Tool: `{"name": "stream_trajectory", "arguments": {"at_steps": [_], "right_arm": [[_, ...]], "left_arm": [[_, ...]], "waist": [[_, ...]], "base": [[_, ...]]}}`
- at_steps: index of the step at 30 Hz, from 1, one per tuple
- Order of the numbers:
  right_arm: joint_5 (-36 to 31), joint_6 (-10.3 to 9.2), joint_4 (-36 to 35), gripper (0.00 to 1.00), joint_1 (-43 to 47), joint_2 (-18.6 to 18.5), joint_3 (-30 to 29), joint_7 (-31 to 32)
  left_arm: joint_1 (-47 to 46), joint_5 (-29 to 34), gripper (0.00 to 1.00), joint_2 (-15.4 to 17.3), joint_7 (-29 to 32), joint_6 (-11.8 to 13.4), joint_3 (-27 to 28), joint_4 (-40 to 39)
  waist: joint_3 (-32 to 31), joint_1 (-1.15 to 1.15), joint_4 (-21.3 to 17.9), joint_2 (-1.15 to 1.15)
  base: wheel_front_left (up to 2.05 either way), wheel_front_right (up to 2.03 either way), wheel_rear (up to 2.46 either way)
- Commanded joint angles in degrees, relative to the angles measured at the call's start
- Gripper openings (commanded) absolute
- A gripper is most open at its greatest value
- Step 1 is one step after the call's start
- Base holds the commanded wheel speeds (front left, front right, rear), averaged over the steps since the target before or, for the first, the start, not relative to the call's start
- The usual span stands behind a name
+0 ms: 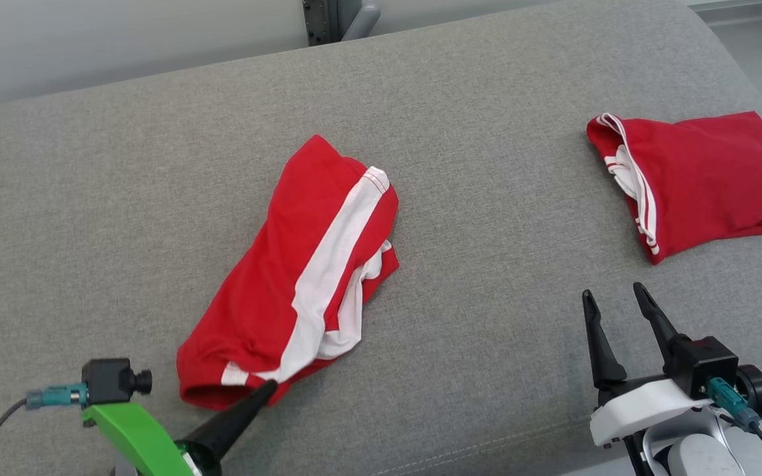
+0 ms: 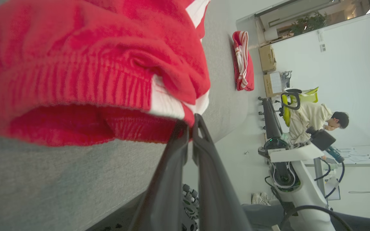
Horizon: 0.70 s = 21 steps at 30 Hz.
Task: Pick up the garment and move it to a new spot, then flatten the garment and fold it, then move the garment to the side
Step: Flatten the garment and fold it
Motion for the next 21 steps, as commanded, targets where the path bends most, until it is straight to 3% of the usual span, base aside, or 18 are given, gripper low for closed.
{"name": "stream_trajectory", "arguments": {"at_steps": [1,5,11,12,14,15,21], "right_arm": [[0.16,-0.09,-0.11,1.0,0.38,-0.06,-0.15,-0.16],[0.34,-0.09,0.07,1.0,0.39,-0.06,-0.07,-0.16],[-0.05,-0.09,-0.04,1.0,0.15,-0.06,0.12,-0.16],[-0.23,-0.09,-0.07,1.0,0.08,-0.06,0.09,-0.16],[-0.53,-0.09,-0.05,1.0,-0.1,-0.06,0.04,-0.16],[-0.63,-0.09,0.0,1.0,-0.2,-0.07,0.01,-0.16],[-1.15,-0.09,0.37,1.0,-0.05,-0.06,0.06,-0.16]], "left_arm": [[1.35,0.54,0.0,0.96,0.38,-0.15,-0.54,-0.88],[4.63,1.82,0.0,2.81,0.52,-0.16,-2.8,-1.28],[5.62,3.05,0.0,1.72,-2.23,-0.17,-5.08,3.58],[5.3,3.25,0.06,1.44,-2.82,-0.17,-5.3,4.37],[4.65,3.64,0.53,1.18,-4.01,-0.17,-5.64,6.06],[4.48,3.97,1.0,1.1,-4.56,-0.17,-5.88,6.86],[5.25,2.61,1.0,1.72,-6.89,-0.17,-6.79,7.13]], "waist": [[0.0,0.0,0.26,0.62],[0.08,0.0,0.92,0.62],[0.48,0.0,2.06,0.62],[0.5,0.0,2.23,0.62],[0.52,0.0,2.49,0.62],[0.48,0.0,2.58,0.62],[-0.2,0.0,2.61,0.62]], "base": [[0.0,0.0,0.0],[0.0,0.0,0.0],[0.0,0.0,0.0],[0.0,0.0,0.0],[0.0,0.0,0.0],[0.0,0.0,0.0],[0.0,0.0,0.0]]}}
